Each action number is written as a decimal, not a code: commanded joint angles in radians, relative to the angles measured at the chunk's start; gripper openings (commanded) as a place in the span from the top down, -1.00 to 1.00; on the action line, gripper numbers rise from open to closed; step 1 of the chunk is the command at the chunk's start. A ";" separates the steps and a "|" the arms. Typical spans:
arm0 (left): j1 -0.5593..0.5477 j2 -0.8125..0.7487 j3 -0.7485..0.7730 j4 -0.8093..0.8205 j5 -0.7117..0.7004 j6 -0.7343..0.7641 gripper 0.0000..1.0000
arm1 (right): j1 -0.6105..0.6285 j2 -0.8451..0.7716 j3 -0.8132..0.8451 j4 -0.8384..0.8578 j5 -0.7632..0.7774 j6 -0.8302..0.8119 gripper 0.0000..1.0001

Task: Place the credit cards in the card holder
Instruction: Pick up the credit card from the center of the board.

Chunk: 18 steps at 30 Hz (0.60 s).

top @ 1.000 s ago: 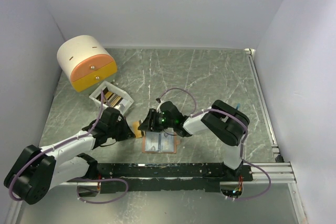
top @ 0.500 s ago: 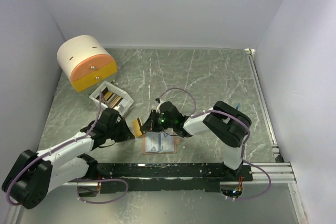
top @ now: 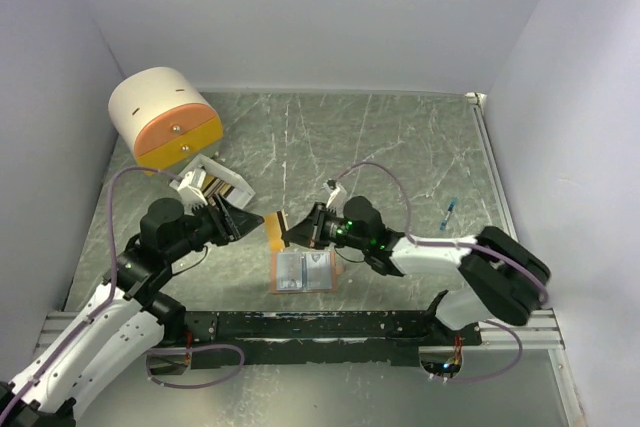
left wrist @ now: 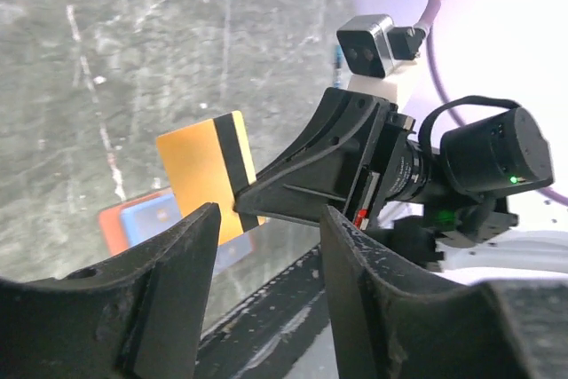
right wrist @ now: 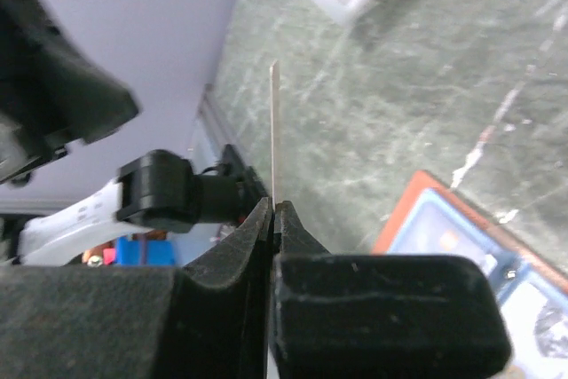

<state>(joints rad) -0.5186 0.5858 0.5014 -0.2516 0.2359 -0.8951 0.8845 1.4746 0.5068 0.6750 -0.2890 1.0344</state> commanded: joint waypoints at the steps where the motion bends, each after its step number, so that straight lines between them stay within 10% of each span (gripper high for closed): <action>1: 0.006 -0.058 0.038 0.036 0.068 -0.100 -0.23 | 0.001 -0.175 -0.055 0.074 0.024 0.022 1.00; 18: 0.006 -0.009 -0.029 0.327 0.242 -0.194 -0.03 | 0.027 -0.269 -0.091 0.186 0.006 0.092 1.00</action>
<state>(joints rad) -0.5186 0.5678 0.4828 -0.0048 0.4232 -1.0733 0.8982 1.1896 0.4187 0.7959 -0.2733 1.1084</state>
